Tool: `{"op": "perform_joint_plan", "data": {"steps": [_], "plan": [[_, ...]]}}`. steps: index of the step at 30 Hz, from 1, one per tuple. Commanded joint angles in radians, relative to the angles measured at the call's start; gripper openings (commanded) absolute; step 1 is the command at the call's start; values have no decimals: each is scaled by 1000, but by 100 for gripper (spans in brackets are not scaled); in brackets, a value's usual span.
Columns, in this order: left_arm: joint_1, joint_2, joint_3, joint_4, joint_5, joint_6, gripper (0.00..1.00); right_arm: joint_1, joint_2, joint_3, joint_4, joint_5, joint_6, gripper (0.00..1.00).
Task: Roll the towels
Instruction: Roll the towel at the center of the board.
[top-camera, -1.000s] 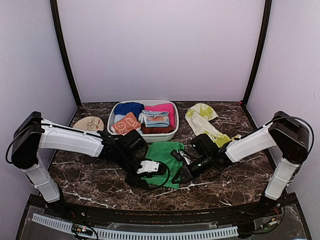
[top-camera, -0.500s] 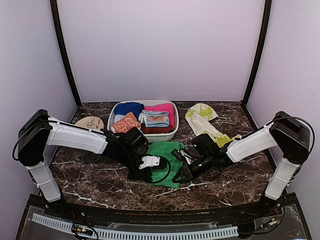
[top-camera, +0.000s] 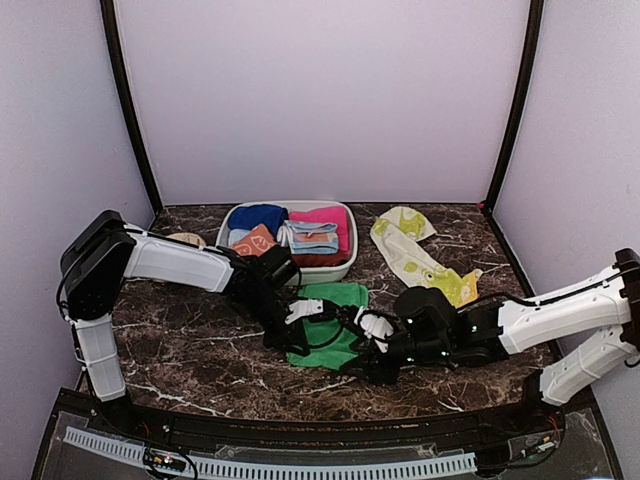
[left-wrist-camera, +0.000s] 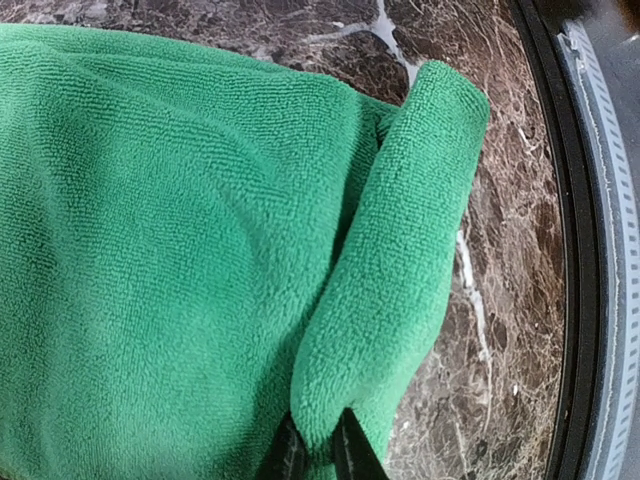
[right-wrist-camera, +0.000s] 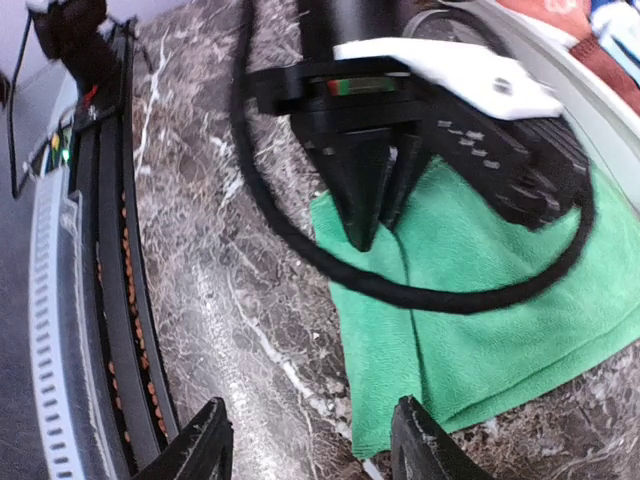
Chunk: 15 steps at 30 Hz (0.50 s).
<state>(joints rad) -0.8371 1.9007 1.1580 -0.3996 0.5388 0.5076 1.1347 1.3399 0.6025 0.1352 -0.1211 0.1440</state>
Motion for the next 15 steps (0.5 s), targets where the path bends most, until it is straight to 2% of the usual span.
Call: {"op": "perform_joint_plan", "data": {"steps": [1,4,7,11,15], "plan": [[7,39,16,-50,-22,-7,9,155,88,102,-145,271,-270,53],[10,48,14,-51,-25,2,9,244,182,173,-197,416,-380,51],[17,59,16,-53,-23,10,9,278,241,191,-137,540,-478,49],[35,61,15,-68,-34,35,9,278,324,201,-76,582,-581,49],[41,61,16,-79,-26,47,9,253,388,191,-4,602,-619,50]]}}
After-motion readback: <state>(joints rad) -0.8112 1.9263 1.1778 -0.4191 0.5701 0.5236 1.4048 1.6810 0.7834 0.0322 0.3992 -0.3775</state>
